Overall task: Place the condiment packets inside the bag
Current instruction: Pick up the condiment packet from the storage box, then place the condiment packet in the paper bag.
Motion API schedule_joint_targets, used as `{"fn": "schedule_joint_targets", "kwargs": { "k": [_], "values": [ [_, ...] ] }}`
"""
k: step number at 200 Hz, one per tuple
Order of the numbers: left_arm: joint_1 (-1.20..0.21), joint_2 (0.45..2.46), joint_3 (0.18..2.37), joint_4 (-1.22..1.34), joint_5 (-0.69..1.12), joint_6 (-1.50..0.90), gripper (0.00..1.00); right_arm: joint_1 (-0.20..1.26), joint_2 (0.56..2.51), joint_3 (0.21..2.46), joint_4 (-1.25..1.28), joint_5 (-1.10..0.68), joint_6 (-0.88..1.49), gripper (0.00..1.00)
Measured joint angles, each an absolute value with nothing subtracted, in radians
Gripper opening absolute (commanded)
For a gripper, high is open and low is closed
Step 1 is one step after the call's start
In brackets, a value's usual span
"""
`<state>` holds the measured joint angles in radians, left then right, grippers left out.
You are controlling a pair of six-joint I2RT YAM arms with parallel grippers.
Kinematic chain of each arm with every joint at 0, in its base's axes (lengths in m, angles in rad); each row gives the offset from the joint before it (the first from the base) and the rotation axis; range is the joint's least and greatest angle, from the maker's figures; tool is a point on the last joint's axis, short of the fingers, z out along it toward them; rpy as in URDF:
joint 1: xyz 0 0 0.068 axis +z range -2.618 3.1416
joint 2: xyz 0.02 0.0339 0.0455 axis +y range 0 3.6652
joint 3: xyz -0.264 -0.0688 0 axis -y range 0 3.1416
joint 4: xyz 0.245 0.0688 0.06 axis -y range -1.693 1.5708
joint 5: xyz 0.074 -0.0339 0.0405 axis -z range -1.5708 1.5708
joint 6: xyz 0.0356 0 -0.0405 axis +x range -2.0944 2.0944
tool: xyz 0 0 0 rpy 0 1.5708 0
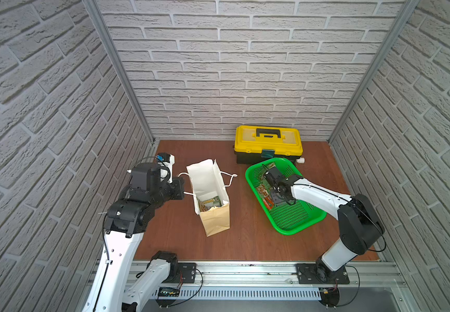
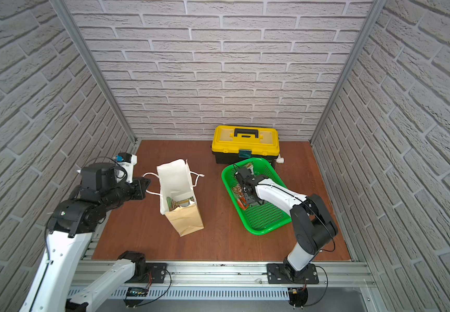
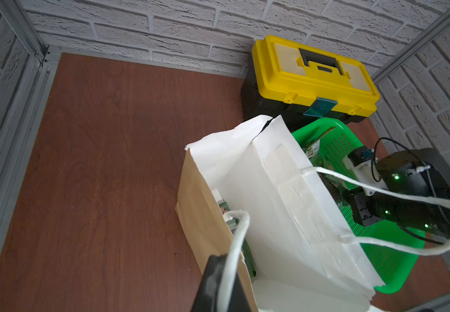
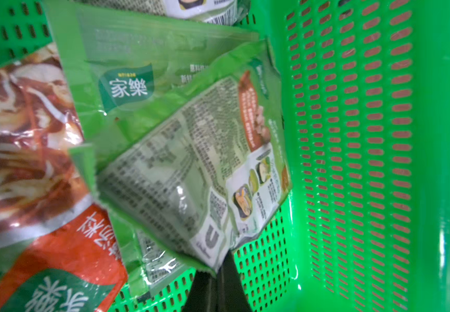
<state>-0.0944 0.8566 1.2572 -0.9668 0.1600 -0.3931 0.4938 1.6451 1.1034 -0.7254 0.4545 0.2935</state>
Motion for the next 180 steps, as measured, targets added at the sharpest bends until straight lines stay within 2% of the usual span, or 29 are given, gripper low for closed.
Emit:
{"fn": "schedule_joint_targets", "kwargs": {
  "k": [28,48,78,103,141,180],
  "values": [
    [-0.094,0.858,1.262,-0.97,0.16,-0.393,0.07,0.493,1.574,1.105,-0.729,0.418,0.283,0.03],
    [-0.094,0.859,1.267,-0.971,0.16,-0.392,0.07,0.498,1.446,1.11,-0.73,0.346,0.277,0.03],
    [-0.094,0.858,1.268,-0.973,0.16,-0.392,0.07,0.524,1.229,1.176,-0.71,0.165,0.282,0.03],
    [-0.094,0.856,1.268,-0.973,0.159,-0.393,0.07,0.561,1.119,1.267,-0.659,-0.017,0.319,0.03],
    [-0.094,0.854,1.267,-0.973,0.16,-0.393,0.07,0.641,1.098,1.366,-0.527,-0.262,0.415,0.03],
    [-0.094,0.855,1.267,-0.972,0.16,-0.393,0.07,0.779,1.198,1.432,-0.367,-0.427,0.523,0.03]
  ]
}}
